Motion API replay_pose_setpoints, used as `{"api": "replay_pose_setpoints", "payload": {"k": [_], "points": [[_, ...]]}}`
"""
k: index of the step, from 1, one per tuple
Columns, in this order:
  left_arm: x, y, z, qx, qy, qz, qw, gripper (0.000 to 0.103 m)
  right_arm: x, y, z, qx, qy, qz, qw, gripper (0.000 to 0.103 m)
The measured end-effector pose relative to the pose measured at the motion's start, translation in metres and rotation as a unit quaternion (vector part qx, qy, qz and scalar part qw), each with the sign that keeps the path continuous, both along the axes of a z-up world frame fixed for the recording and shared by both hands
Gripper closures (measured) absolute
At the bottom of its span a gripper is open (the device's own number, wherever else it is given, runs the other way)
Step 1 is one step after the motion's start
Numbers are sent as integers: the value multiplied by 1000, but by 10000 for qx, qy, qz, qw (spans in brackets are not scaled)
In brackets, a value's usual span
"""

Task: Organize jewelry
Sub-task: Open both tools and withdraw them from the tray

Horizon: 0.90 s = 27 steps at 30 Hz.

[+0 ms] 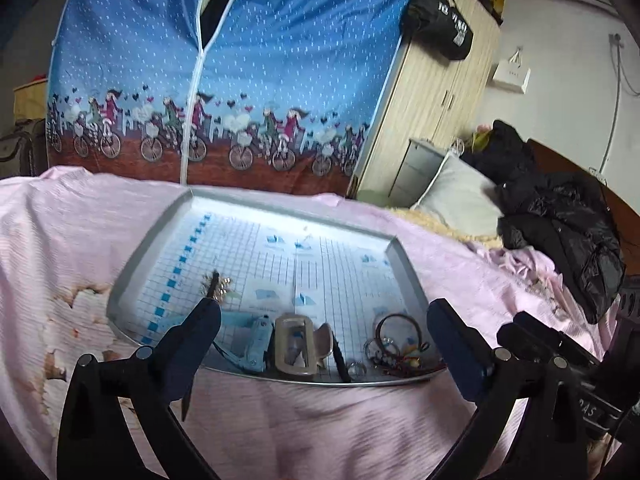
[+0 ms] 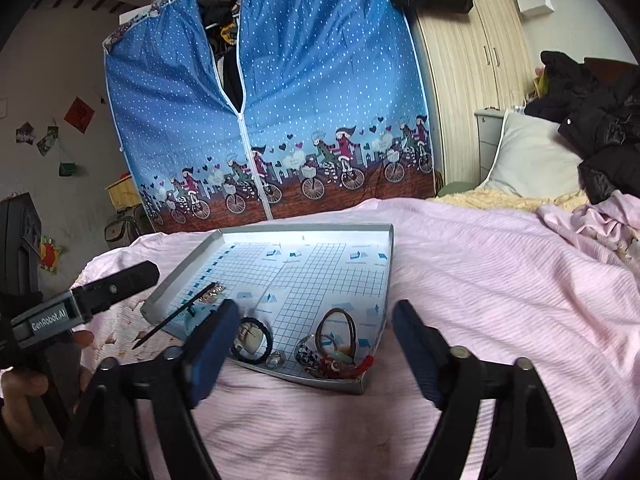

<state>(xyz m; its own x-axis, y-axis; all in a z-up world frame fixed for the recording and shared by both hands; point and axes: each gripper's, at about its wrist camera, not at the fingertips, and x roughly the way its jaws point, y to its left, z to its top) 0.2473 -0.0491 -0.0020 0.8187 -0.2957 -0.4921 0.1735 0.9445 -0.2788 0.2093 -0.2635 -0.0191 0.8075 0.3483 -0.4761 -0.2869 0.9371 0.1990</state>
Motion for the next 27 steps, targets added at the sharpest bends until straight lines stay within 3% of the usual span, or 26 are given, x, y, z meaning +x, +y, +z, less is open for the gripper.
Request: {"api": "replay_pose_setpoints", "payload": {"k": [2, 4, 5, 16, 27], "points": [[-9, 2, 10, 35, -132, 17, 9999, 2, -7, 2, 7, -14, -103, 5, 9999, 20], [-23, 6, 21, 52, -317, 44, 9995, 2, -15, 2, 15, 34, -211, 34, 9998, 1], [-32, 9, 25, 64, -429, 77, 9990, 2, -19, 2, 20, 64, -287, 71, 9995, 0], [-124, 41, 56, 315, -953, 469, 9938, 2, -81, 18, 48, 83, -801, 176, 9966, 0], [-208, 50, 46, 646, -1002, 483, 9917, 2, -158, 43, 47, 80, -1054, 170, 9942, 0]]}}
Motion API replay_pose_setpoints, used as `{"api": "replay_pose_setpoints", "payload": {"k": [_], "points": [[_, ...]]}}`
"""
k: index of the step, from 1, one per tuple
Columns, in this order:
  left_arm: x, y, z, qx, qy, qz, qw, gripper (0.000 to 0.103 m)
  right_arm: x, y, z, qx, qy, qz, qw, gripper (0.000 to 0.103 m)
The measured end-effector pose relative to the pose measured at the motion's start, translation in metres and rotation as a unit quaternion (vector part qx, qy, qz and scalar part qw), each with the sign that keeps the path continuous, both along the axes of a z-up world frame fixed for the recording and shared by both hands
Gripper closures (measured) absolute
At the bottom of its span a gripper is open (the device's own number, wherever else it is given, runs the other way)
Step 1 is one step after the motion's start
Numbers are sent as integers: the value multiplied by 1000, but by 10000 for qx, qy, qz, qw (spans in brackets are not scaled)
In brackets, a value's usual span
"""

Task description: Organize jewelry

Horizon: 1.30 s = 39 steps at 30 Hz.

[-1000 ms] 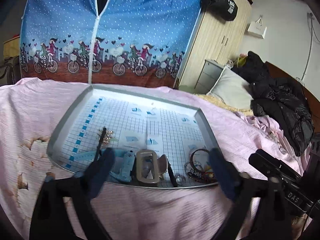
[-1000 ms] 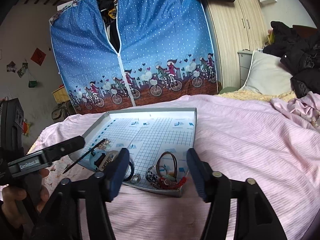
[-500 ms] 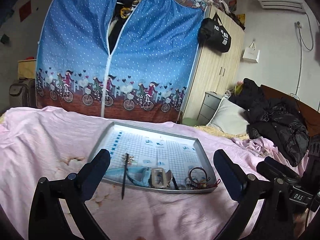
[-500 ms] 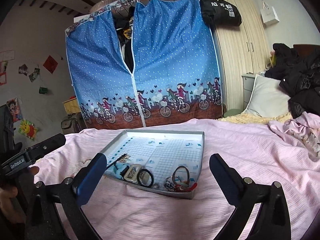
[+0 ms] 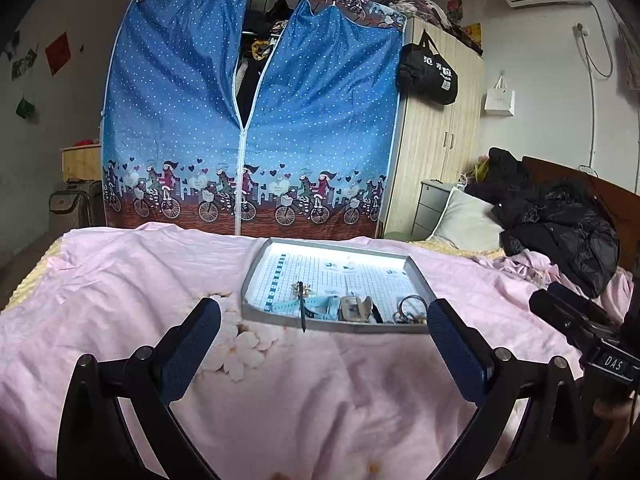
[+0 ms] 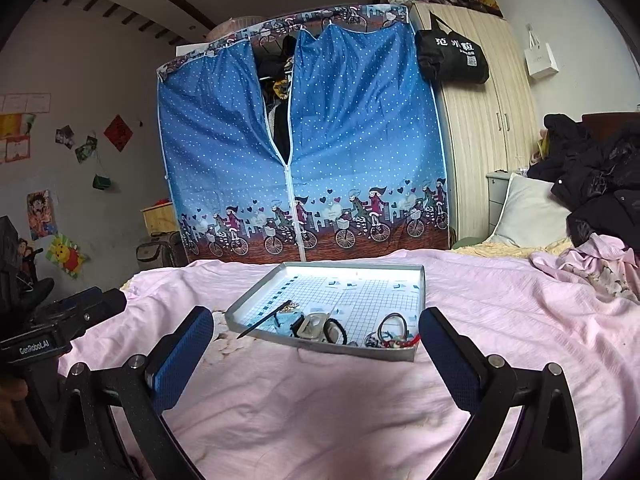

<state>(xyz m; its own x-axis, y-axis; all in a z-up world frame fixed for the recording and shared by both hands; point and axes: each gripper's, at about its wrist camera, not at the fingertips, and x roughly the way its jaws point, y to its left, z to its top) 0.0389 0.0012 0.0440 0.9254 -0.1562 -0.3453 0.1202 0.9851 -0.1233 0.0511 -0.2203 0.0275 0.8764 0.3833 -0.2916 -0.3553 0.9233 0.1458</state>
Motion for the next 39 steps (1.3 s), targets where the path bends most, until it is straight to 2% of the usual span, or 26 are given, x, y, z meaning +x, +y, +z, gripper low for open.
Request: {"api": "replay_pose_setpoints", "payload": {"k": [5, 10, 23, 39], "points": [[-28, -5, -10, 127, -2, -45, 9999, 2, -23, 3, -4, 19, 49, -44, 10000, 0], [-39, -9, -21, 153, 59, -85, 9998, 2, -38, 3, -11, -36, 109, -129, 9999, 0], [-35, -9, -42, 156, 274, -59, 9995, 2, -33, 1, -34, -135, 383, -128, 9991, 0], [-33, -8, -47, 238, 300, -51, 9993, 2, -33, 4, -35, -183, 400, -52, 9990, 0]]}}
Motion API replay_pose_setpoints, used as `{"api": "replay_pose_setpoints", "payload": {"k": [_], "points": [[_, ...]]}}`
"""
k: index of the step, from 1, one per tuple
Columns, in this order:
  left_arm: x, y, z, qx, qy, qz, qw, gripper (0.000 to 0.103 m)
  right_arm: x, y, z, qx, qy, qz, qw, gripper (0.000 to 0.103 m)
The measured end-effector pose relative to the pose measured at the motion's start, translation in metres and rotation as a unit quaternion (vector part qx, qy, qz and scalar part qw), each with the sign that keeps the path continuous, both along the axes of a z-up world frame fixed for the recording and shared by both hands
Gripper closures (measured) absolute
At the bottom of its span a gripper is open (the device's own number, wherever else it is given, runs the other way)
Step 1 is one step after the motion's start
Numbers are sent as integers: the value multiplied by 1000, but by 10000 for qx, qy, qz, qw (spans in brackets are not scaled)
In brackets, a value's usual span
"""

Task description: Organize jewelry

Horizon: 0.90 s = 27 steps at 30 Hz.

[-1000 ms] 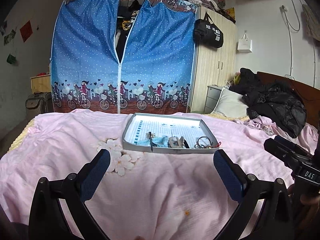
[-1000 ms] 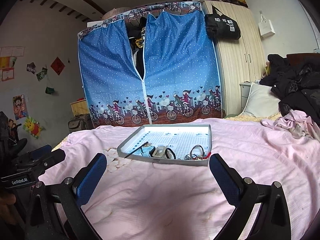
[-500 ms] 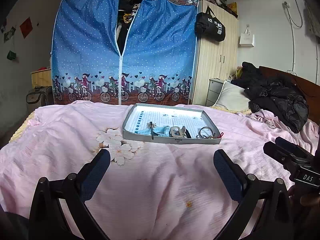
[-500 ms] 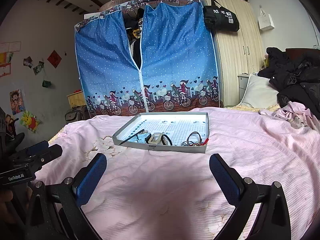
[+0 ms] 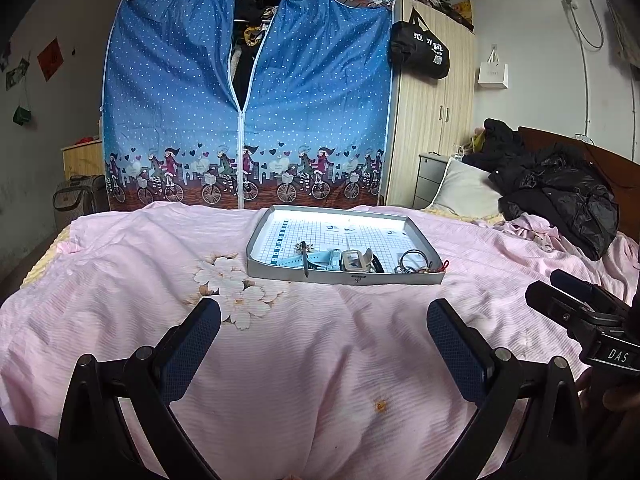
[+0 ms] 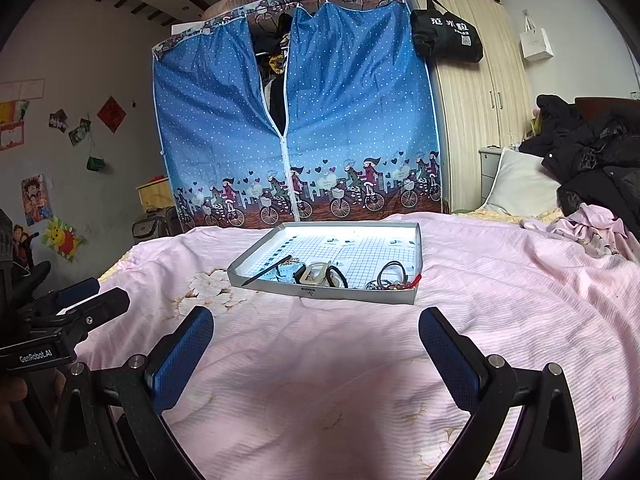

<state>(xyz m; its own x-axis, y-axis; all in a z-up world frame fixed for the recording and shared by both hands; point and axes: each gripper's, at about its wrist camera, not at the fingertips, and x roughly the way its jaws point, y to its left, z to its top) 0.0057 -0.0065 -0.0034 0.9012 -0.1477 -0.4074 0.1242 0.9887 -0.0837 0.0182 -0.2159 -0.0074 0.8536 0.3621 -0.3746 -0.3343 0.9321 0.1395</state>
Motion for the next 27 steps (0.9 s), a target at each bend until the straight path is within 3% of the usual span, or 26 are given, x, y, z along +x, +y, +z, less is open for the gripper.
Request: {"api": "replay_pose_setpoints", "payload": {"k": [27], "points": [[-1, -1, -2, 84, -27, -64, 9999, 2, 1, -3, -4, -8, 40, 4, 10000, 0]]}}
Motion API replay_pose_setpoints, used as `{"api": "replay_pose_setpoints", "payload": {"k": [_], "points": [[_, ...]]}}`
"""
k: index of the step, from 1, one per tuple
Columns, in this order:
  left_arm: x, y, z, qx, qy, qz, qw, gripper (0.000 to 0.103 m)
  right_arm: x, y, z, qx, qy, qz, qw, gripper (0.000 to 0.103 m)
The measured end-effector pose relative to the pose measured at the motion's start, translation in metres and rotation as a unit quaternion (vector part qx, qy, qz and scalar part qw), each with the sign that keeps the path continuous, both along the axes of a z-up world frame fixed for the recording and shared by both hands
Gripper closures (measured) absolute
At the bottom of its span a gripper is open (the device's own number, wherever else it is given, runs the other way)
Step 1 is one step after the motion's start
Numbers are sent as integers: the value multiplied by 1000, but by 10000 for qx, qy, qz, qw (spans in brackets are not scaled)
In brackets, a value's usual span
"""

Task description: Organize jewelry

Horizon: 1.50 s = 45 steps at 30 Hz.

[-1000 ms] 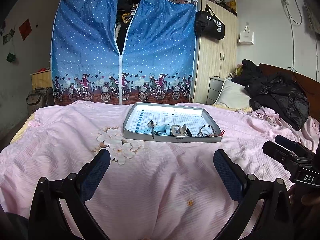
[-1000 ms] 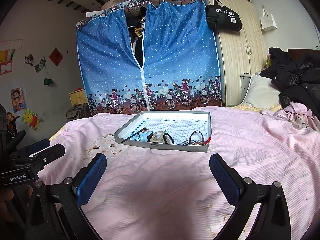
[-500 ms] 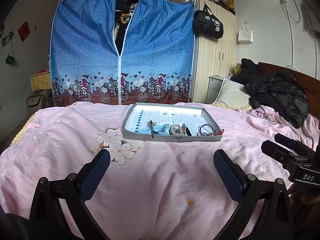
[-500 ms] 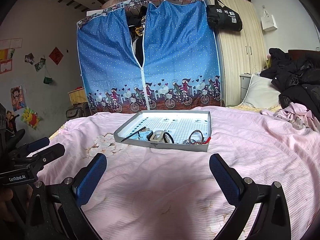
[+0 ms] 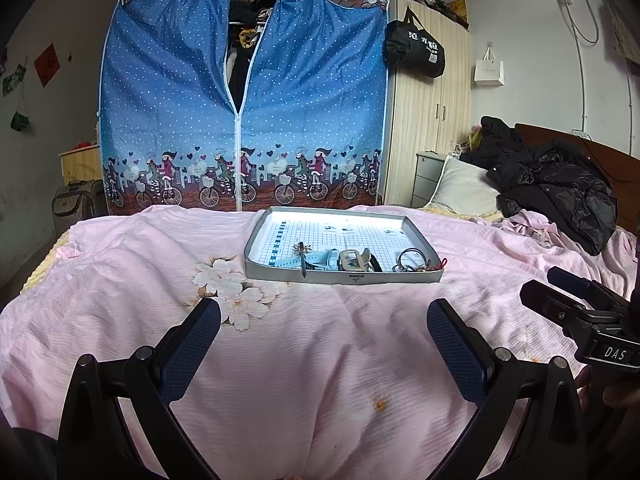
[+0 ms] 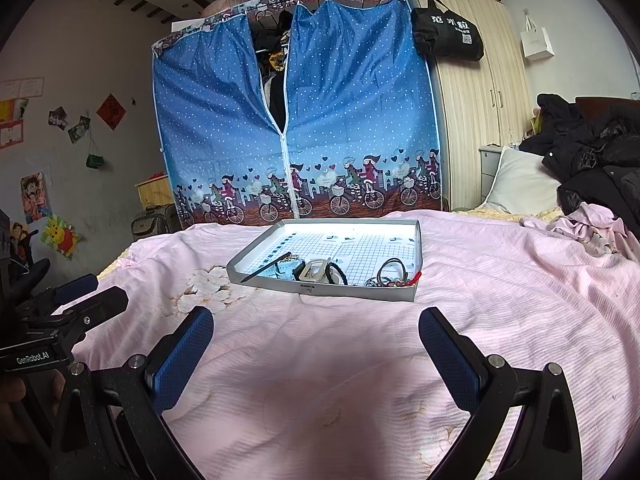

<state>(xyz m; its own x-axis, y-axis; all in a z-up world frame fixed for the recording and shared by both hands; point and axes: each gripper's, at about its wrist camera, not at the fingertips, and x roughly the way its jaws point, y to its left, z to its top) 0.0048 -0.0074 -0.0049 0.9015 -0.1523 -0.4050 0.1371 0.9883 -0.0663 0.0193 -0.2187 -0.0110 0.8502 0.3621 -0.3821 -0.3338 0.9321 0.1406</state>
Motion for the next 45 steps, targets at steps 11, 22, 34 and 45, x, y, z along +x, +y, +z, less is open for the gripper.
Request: {"api": "replay_pose_setpoints", "payload": {"k": [11, 22, 34, 45], "points": [[1, 0, -1, 10, 27, 15, 10000, 2, 1, 0, -1, -12, 10, 7, 10000, 0], [0, 1, -4, 38, 18, 18, 10000, 2, 0, -1, -1, -6, 15, 4, 10000, 0], [-1, 3, -1, -11, -28, 71, 10000, 2, 0, -1, -1, -16, 11, 8, 10000, 0], [-7, -1, 3, 278, -179, 568, 9978, 2, 0, 0, -1, -18, 16, 8, 10000, 0]]}}
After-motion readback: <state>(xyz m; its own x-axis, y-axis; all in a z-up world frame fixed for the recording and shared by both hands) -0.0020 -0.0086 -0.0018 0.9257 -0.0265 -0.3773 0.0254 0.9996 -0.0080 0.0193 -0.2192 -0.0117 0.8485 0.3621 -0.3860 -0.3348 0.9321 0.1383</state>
